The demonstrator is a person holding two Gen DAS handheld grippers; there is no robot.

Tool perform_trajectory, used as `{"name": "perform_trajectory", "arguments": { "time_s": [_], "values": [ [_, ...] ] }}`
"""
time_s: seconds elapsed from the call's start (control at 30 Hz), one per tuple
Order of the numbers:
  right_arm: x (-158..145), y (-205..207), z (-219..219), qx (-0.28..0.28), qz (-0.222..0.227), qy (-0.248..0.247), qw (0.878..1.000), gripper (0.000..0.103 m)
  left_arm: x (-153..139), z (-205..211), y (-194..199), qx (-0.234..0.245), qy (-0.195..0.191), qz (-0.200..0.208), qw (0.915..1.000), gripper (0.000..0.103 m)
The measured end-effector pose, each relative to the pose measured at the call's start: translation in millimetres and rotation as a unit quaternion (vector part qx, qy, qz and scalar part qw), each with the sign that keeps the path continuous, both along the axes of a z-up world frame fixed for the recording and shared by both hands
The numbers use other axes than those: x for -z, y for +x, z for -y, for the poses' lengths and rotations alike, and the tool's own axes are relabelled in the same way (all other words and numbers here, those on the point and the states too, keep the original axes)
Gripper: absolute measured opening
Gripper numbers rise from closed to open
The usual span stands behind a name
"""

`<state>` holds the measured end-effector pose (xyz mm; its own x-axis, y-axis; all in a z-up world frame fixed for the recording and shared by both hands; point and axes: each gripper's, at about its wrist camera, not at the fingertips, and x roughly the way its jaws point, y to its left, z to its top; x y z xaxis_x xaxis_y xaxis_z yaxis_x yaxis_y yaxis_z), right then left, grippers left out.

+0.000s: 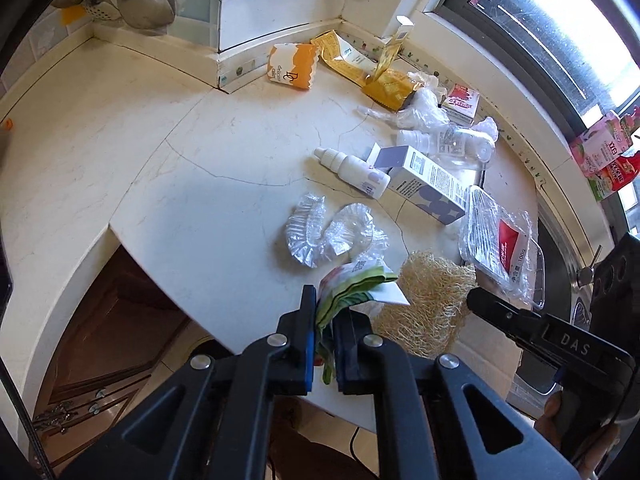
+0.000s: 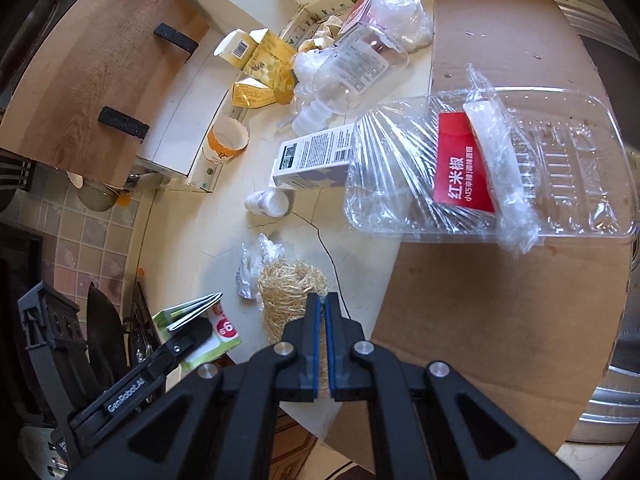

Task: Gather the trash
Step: 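Lift the wrapper and noodle nest and carry both down toward the black bin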

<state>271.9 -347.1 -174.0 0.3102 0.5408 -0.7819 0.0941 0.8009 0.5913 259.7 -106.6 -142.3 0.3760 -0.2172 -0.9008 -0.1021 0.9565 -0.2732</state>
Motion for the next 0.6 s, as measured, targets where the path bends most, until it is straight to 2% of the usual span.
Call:
{"name": "perform_trajectory", "arguments": {
  "time_s": [0.13, 0.2, 0.27, 0.33, 0.47, 0.6],
  "values": [
    [5, 4, -5, -0.006, -0.016, 0.019, 1.0, 0.007, 0, -6, -9, -0.008, -0.003, -0.001, 1.0, 0.005],
    [6, 5, -10, -0.013, -0.018, 0.013, 1.0, 0.016, -1, -10, -14, -0.013, -0.004, 0.0, 0.9999, 0.005],
    [6, 5, -15, -0.016, -0.017, -0.001, 1.0, 0.047, -3, -14, -18, -0.018, -0.005, 0.003, 0.9998, 0.005],
    [5, 4, -20, -0.016, -0.009, -0.008, 1.0, 0.055, -6, -19, -21, -0.025, -0.005, 0.009, 0.9996, 0.005],
    [13, 7, -32, -0.028, -0.027, -0.014, 0.999, 0.056, -8, -28, -26, -0.039, -0.012, 0.012, 0.9991, 0.005],
    [20, 10, -46, -0.039, -0.037, -0.051, 0.997, 0.056, -8, -35, -29, -0.051, -0.017, 0.011, 0.9985, 0.005]
  ]
}}
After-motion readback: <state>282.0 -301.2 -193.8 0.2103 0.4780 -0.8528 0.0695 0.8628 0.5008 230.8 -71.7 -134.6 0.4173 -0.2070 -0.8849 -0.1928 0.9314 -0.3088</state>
